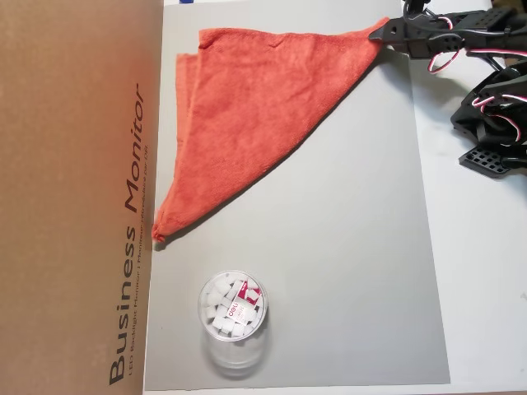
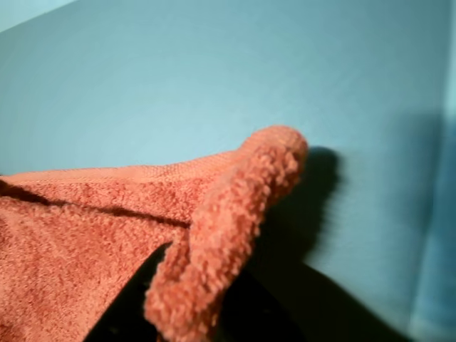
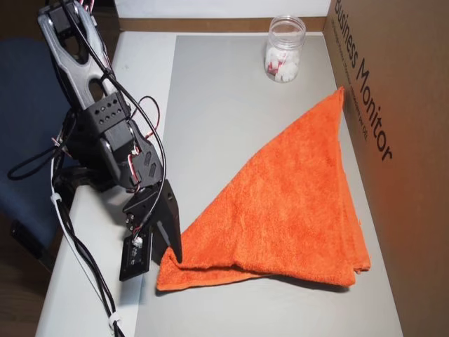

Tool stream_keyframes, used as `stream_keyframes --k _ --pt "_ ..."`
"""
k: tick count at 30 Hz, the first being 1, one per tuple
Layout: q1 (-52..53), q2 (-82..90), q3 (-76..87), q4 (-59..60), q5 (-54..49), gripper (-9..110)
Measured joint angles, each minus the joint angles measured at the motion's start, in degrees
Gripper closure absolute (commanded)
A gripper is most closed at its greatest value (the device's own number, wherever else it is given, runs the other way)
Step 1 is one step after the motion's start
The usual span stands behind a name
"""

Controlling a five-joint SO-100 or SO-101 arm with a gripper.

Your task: Fold the blanket.

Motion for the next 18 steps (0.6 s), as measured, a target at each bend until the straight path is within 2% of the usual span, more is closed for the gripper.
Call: stream_keyframes --k 8,18 --pt "3.78 0.0 0.0 0.0 -9.49 102" --pt "10.46 0.0 0.0 0.0 -28.3 102"
